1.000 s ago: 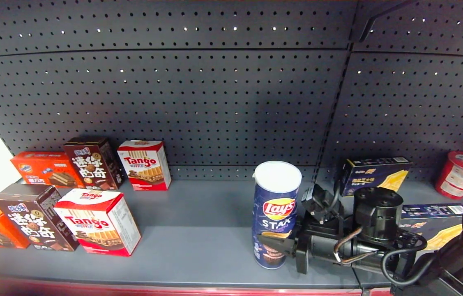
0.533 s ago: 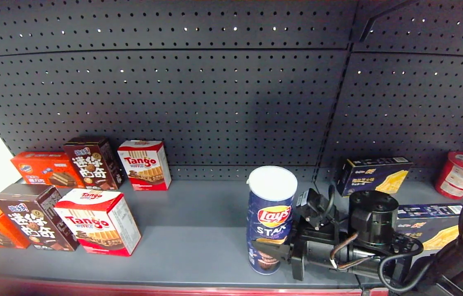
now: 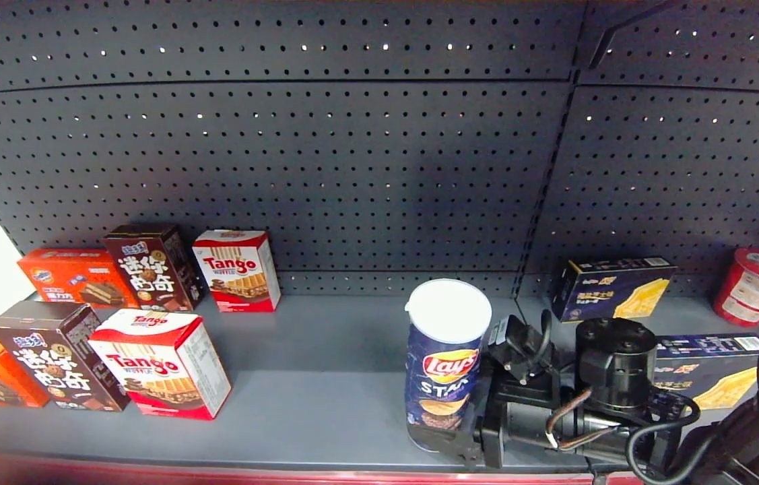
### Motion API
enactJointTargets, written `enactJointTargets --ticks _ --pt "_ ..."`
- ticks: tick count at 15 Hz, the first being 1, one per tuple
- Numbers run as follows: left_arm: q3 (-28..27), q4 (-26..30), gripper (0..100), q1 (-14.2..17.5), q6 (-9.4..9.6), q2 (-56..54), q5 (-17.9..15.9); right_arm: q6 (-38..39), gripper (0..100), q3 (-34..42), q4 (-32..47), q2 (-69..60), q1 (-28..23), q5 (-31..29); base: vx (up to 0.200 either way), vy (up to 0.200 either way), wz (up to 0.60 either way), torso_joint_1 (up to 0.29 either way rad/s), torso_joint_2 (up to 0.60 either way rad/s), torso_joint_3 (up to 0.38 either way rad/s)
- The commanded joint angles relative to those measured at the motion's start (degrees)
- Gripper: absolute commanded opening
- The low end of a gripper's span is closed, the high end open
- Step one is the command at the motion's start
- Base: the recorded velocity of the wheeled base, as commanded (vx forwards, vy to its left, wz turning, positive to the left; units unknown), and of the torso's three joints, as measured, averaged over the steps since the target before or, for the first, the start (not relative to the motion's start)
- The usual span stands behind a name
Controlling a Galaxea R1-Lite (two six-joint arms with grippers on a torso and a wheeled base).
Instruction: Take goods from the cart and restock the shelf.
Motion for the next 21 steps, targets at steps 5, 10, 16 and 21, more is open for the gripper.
enactJointTargets --ticks 5,10,16,21 --pt "0.00 0.00 0 0.03 -0.04 0.09 -0.25 -0.03 100 8.39 0.95 -11.38 -0.24 -0.08 0.000 0.000 0.00 0.000 0.00 0.000" --pt "0.00 0.00 0 0.03 -0.04 0.09 -0.52 -0.21 100 12.17 4.12 -22.80 -1.65 -0.08 0.000 0.000 0.00 0.000 0.00 0.000" --pt "0.00 0.00 0 0.03 -0.04 0.09 -0.60 -0.47 100 -6.11 45.08 -41.79 -1.56 -2.10 0.000 0.000 0.00 0.000 0.00 0.000" --pt "-4.66 0.44 0 0.03 0.05 0.00 -0.87 -0.21 100 -6.90 68.54 -61.12 4.07 -20.03 0.000 0.000 0.00 0.000 0.00 0.000"
